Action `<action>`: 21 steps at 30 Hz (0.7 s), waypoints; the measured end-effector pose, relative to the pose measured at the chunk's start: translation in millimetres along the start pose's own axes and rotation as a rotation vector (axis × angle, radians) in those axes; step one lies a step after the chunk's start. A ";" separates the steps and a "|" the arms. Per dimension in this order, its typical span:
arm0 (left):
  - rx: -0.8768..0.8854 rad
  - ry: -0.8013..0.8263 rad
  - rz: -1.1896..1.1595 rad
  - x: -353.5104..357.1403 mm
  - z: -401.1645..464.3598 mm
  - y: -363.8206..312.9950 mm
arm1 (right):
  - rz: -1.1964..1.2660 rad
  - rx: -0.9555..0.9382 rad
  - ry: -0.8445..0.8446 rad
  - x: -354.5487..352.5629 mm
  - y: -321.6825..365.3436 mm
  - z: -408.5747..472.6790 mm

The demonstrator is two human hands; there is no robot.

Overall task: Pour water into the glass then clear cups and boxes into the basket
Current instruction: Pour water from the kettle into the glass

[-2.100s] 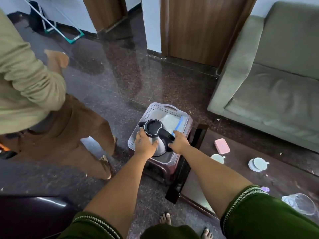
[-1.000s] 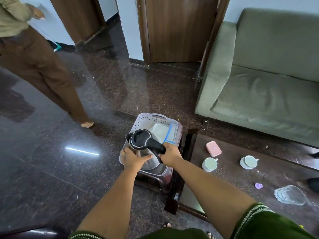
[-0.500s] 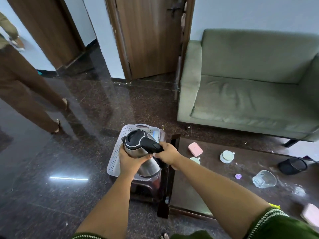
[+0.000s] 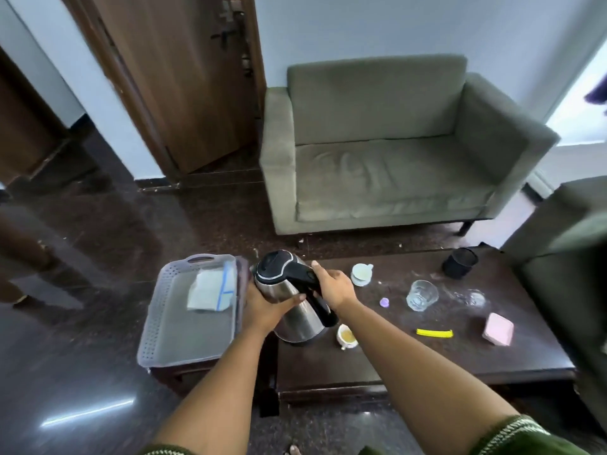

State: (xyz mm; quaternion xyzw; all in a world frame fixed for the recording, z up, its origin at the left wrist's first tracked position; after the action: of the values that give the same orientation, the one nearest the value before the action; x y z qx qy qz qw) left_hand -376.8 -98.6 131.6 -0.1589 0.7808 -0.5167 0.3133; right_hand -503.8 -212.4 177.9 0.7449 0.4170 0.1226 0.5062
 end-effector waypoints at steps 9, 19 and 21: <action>-0.056 0.238 0.069 153.3 -36.8 -41.8 | -0.062 0.065 -0.257 -133.9 -74.7 -59.2; -0.039 0.506 0.249 308.8 -30.3 -33.9 | -0.004 0.192 -0.481 -240.0 -160.0 -79.8; -0.026 0.560 0.244 337.8 -18.8 -22.8 | 0.010 0.226 -0.498 -256.0 -173.0 -72.0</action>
State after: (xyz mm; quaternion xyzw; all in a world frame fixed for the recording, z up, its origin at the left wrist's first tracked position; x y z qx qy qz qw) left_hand -645.3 -287.9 47.6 0.0806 0.8567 -0.4889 0.1433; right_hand -792.6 -332.1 124.1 0.8059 0.2871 -0.1092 0.5062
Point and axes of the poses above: each hand's wrist, its own z-axis towards the middle knuckle, its own x-axis out of the palm, y = z × x, the point moved 1 cm from there along z, towards the middle knuckle, and after that the axes turned 10 degrees about y, right-handed, at the moved point
